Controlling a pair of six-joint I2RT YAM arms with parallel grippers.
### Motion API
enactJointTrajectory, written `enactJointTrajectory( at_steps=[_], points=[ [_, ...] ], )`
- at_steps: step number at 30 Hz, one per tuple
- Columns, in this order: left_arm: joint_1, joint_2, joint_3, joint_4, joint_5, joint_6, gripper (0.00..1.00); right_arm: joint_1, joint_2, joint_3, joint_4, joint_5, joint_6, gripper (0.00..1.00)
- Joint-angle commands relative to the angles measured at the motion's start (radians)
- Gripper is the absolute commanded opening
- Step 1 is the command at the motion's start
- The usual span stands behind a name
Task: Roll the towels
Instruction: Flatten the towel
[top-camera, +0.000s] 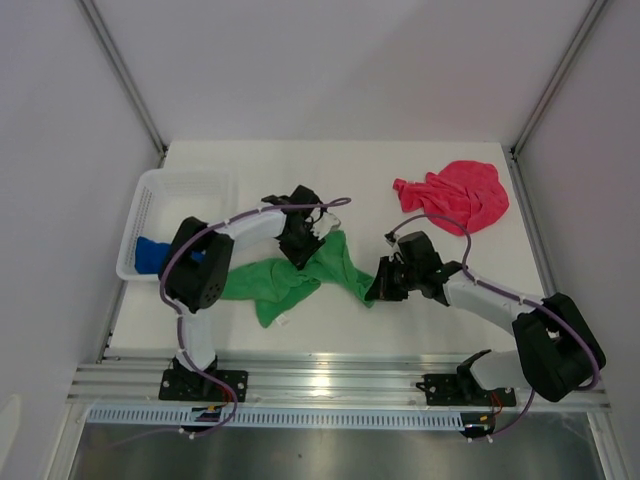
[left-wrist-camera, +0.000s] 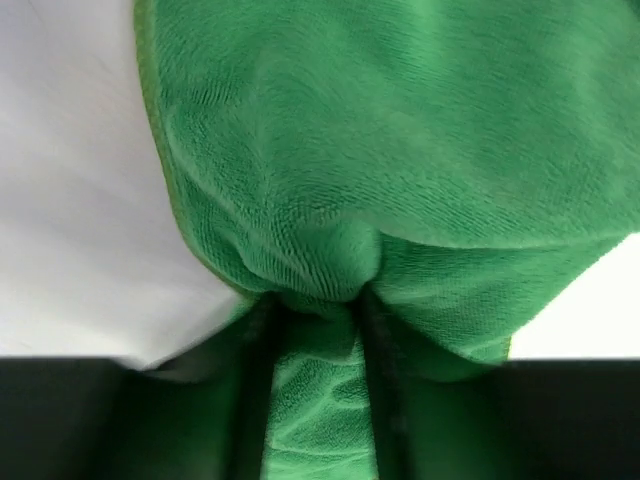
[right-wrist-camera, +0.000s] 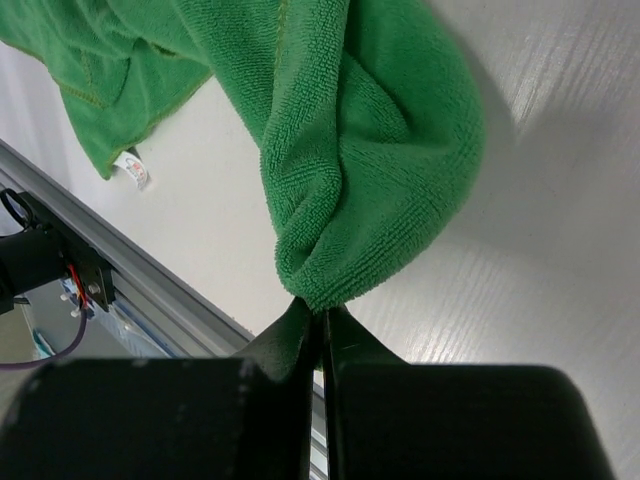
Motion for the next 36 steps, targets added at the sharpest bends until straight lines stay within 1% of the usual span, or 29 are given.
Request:
enactJointTrajectory(
  at_steps=[1,2,3,4,6,10,11,12,14,15,16,17,18,19,20,21,22,23,24,25,26,27,29,31,33,36],
  points=[
    [0.003,-0.079,-0.124,-0.022,0.031,0.026,0.33,0.004,0.021,0.004,0.051,0.007,0.007,0.0],
    [0.005,-0.096,-0.141,-0.021,0.064,0.033,0.27,0.004,0.033,0.007,0.056,0.004,0.007,0.0],
    [0.008,-0.113,-0.187,-0.019,0.08,0.027,0.21,0.004,0.039,0.01,0.06,0.003,0.007,0.0],
    [0.008,-0.143,-0.201,-0.024,0.087,0.024,0.16,0.004,0.045,0.012,0.066,0.0,0.007,0.0],
    [0.011,-0.188,-0.241,-0.044,0.103,0.024,0.12,0.01,0.067,0.02,0.075,-0.011,0.007,0.0],
    [0.016,-0.249,-0.313,-0.094,0.112,0.026,0.11,0.01,0.09,0.032,0.082,-0.014,0.001,0.0],
    [0.016,-0.289,-0.33,-0.106,0.123,0.032,0.14,0.01,0.093,0.036,0.08,-0.013,-0.002,0.0],
    [0.016,-0.309,-0.336,-0.135,0.141,0.035,0.23,0.01,0.103,0.046,0.077,-0.01,-0.009,0.0],
    [0.016,-0.353,-0.33,-0.175,0.158,0.05,0.34,0.01,0.117,0.058,0.066,-0.007,-0.017,0.0],
    [0.017,-0.392,-0.321,-0.224,0.17,0.061,0.42,0.01,0.125,0.063,0.063,-0.005,-0.022,0.0],
    [0.017,-0.409,-0.306,-0.256,0.173,0.075,0.46,0.01,0.137,0.073,0.054,0.001,-0.029,0.0],
    [0.017,-0.424,-0.242,-0.289,0.176,0.101,0.51,0.01,0.143,0.079,0.05,0.003,-0.034,0.0],
    [0.022,-0.448,-0.219,-0.313,0.173,0.108,0.57,0.01,0.149,0.084,0.045,0.006,-0.037,0.0],
    [0.028,-0.461,-0.167,-0.335,0.164,0.111,0.6,0.01,0.157,0.095,0.039,0.006,-0.042,0.0],
    [0.032,-0.47,-0.118,-0.332,0.16,0.112,0.64,0.009,0.163,0.098,0.036,0.007,-0.043,0.0],
    [0.042,-0.475,-0.099,-0.317,0.15,0.105,0.72,0.01,0.166,0.101,0.036,0.007,-0.042,0.0],
    [0.042,-0.463,-0.068,-0.288,0.088,0.099,0.74,0.01,0.169,0.102,0.036,0.009,-0.042,0.0],
    [0.04,-0.443,-0.051,-0.204,0.036,0.08,0.74,0.009,0.169,0.104,0.037,0.01,-0.042,0.0],
    [0.034,-0.412,-0.018,-0.18,-0.004,0.079,0.73,0.009,0.169,0.104,0.039,0.01,-0.04,0.0],
    [0.031,-0.327,0.001,-0.171,-0.036,0.084,0.71,0.009,0.169,0.106,0.037,0.01,-0.04,0.0],
    [0.028,-0.279,0.021,-0.177,-0.087,0.087,0.68,0.01,0.166,0.109,0.034,0.012,-0.04,0.0],
    [0.023,-0.234,0.082,-0.188,-0.093,0.093,0.65,0.009,0.163,0.109,0.033,0.015,-0.039,0.0],
    [0.016,-0.152,0.099,-0.186,-0.107,0.133,0.64,0.009,0.16,0.11,0.028,0.016,-0.039,0.0],
    [-0.004,-0.125,0.093,-0.15,-0.115,0.176,0.65,0.009,0.156,0.109,0.02,0.02,-0.04,0.0],
    [-0.018,-0.108,0.093,-0.137,-0.089,0.242,0.67,0.01,0.15,0.104,0.023,0.023,-0.042,0.0],
    [-0.029,-0.05,0.133,-0.186,-0.058,0.297,0.68,0.009,0.148,0.099,0.029,0.026,-0.04,0.0]
  ],
)
